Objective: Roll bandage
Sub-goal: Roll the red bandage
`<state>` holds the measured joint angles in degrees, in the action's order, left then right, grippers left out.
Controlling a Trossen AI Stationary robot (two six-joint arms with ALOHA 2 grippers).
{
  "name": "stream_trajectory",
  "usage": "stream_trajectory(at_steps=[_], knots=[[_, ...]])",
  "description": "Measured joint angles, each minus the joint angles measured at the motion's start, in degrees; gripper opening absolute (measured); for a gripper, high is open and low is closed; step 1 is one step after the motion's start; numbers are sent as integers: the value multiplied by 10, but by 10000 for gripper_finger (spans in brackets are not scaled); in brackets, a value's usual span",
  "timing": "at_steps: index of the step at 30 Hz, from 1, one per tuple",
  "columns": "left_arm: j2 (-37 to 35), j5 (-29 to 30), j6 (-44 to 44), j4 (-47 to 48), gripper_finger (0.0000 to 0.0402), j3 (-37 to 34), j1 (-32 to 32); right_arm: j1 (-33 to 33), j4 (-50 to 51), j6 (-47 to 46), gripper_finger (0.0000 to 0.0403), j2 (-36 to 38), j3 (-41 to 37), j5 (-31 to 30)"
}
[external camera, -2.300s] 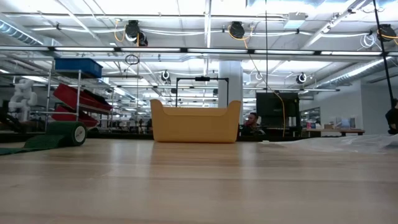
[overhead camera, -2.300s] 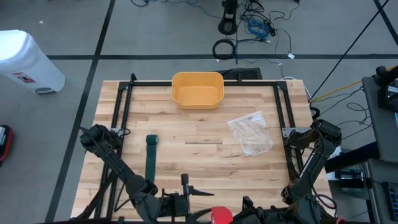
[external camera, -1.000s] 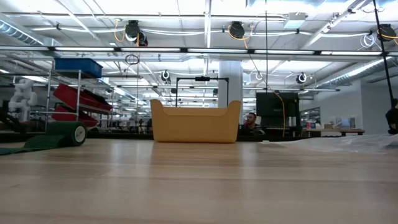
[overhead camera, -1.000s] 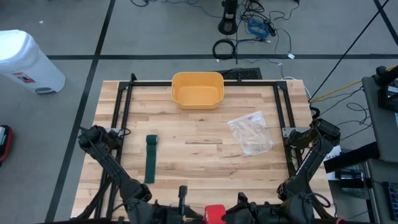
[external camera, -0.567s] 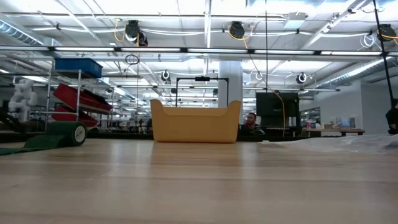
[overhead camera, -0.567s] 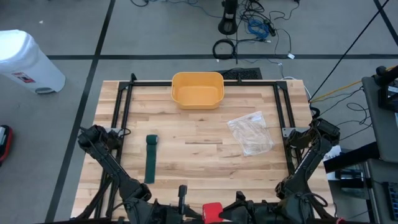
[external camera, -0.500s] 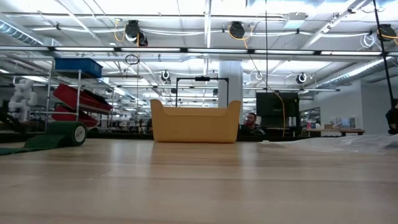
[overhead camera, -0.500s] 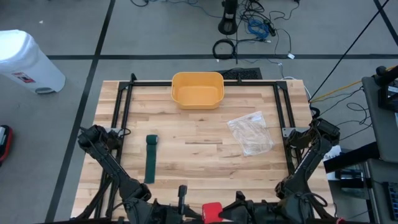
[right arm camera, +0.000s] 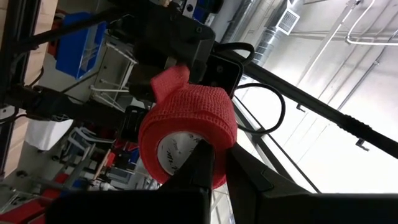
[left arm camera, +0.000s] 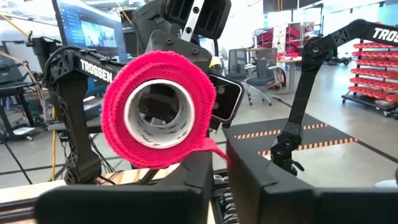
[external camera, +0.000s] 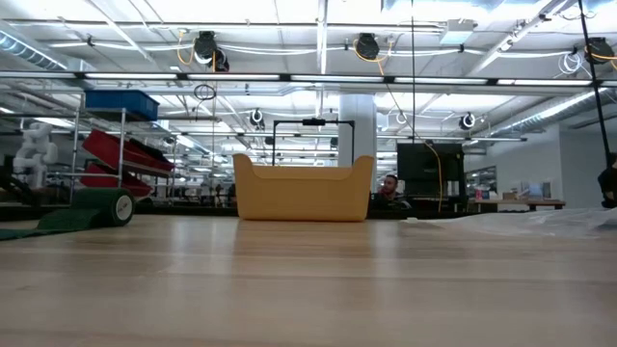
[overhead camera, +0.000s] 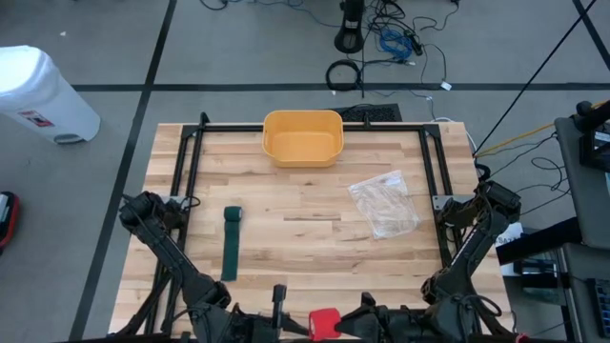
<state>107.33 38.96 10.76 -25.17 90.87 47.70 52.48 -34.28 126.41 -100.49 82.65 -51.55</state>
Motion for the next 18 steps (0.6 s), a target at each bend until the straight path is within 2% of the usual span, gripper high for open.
stream_trajectory(at_steps=[8,14,18], knots=[[0,-2,-2,-1,126,0,0,0,0,0,20,0,0,-1],[0,-3,-2,-1,134,0,0,0,0,0,20,0,0,-1],[0,-27,-2,-1,135,0,-1,0,0,0,20,0,0,3]])
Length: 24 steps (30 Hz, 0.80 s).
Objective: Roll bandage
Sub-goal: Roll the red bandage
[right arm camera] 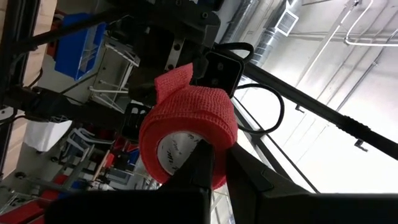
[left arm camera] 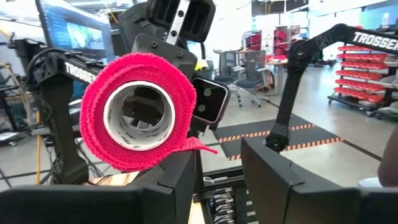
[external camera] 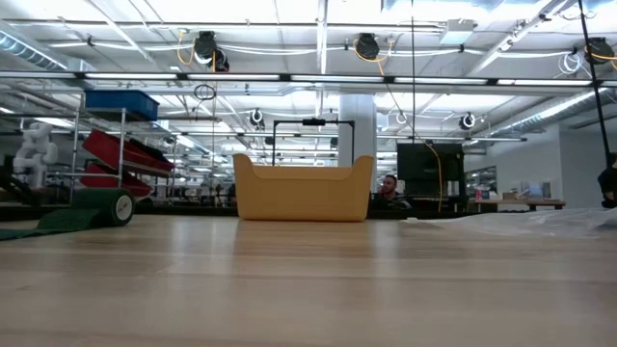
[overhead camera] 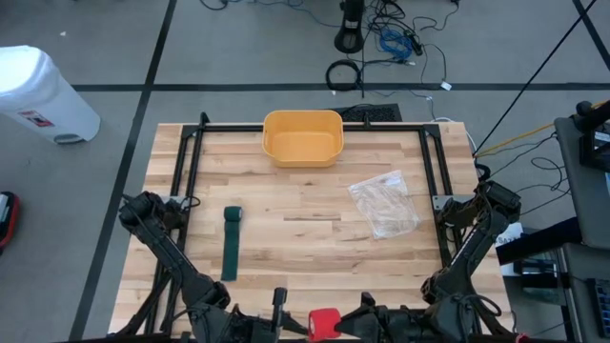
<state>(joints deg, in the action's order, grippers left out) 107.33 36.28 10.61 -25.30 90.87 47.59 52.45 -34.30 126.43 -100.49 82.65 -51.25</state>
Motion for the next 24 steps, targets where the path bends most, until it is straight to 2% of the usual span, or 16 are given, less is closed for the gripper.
stream_trajectory(at_steps=[24], knots=[[0,-6,37,-9,135,0,1,0,1,0,20,-1,0,-3]])
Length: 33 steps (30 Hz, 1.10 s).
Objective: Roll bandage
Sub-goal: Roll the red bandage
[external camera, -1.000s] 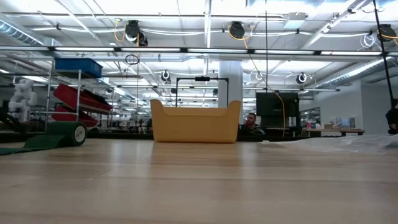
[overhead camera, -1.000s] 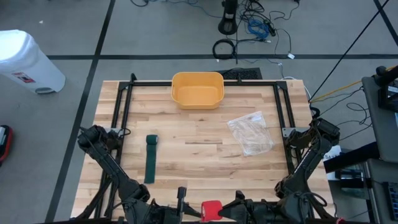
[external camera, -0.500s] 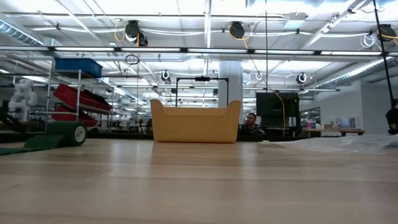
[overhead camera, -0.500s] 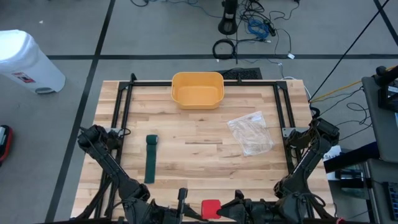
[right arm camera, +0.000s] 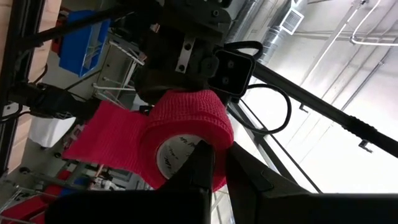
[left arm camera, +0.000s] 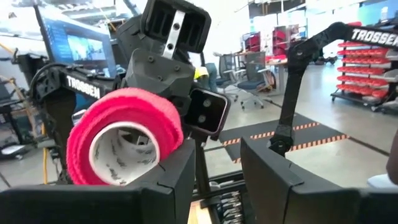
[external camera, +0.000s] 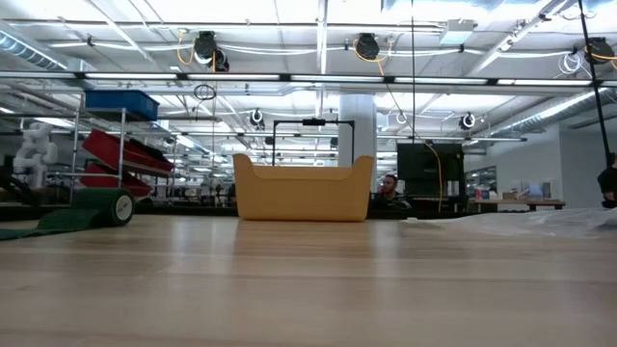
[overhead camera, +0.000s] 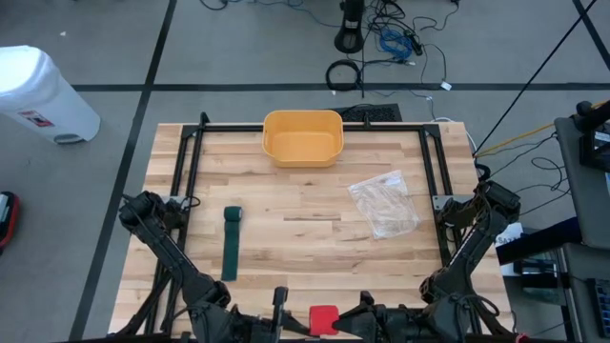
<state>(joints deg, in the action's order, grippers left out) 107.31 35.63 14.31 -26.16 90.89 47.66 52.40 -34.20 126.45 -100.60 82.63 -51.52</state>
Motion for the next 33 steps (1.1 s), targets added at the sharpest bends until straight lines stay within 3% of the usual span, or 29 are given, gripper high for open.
stream_trajectory(at_steps=[8,15,24,33], knots=[[0,12,73,-6,135,0,40,3,-2,2,20,0,0,1],[0,175,148,-69,135,1,65,6,2,-6,20,0,0,7],[0,188,132,-75,135,1,47,7,22,0,20,0,0,8],[0,190,133,-66,135,1,26,18,28,-84,20,0,0,24]])
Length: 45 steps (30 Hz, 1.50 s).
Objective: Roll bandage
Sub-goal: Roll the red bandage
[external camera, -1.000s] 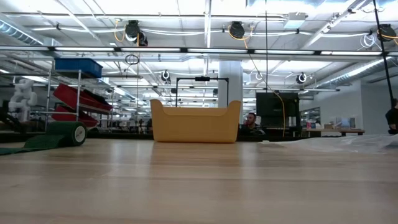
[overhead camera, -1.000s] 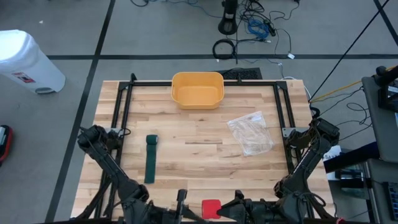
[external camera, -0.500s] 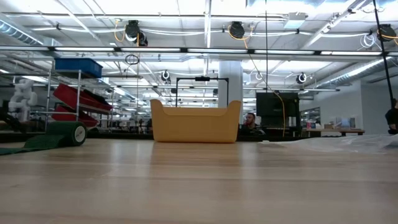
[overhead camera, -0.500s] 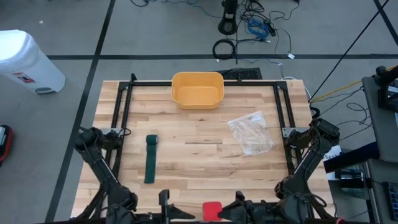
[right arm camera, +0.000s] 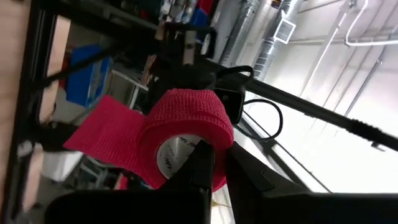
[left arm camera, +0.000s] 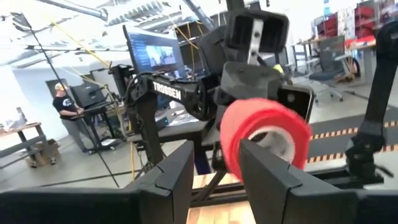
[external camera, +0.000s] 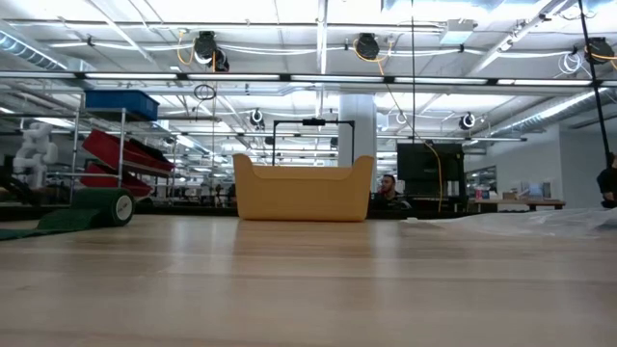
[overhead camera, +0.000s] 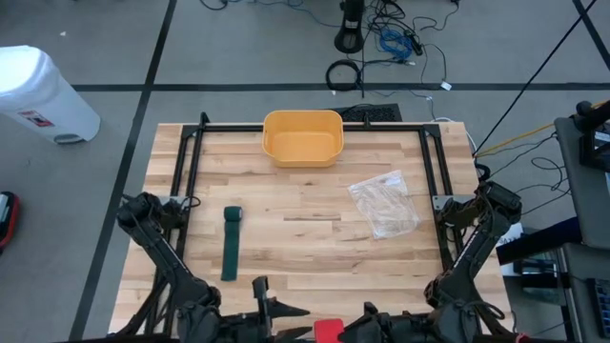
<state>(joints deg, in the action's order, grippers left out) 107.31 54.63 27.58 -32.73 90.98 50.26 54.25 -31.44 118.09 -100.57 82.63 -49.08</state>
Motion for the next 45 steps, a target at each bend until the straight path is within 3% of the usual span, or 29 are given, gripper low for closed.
stream_trajectory(at_steps=[13,23,29,39,45], knots=[[0,-22,66,24,135,0,6,2,-9,-48,20,0,0,29],[0,-33,264,52,135,0,45,2,-79,-255,20,0,0,30],[0,-31,350,54,135,0,63,-3,-84,-449,20,0,0,27],[36,-49,577,63,135,0,72,-26,-56,-889,20,0,0,25],[62,-50,698,-51,135,0,63,-37,2,-999,20,0,0,26]])
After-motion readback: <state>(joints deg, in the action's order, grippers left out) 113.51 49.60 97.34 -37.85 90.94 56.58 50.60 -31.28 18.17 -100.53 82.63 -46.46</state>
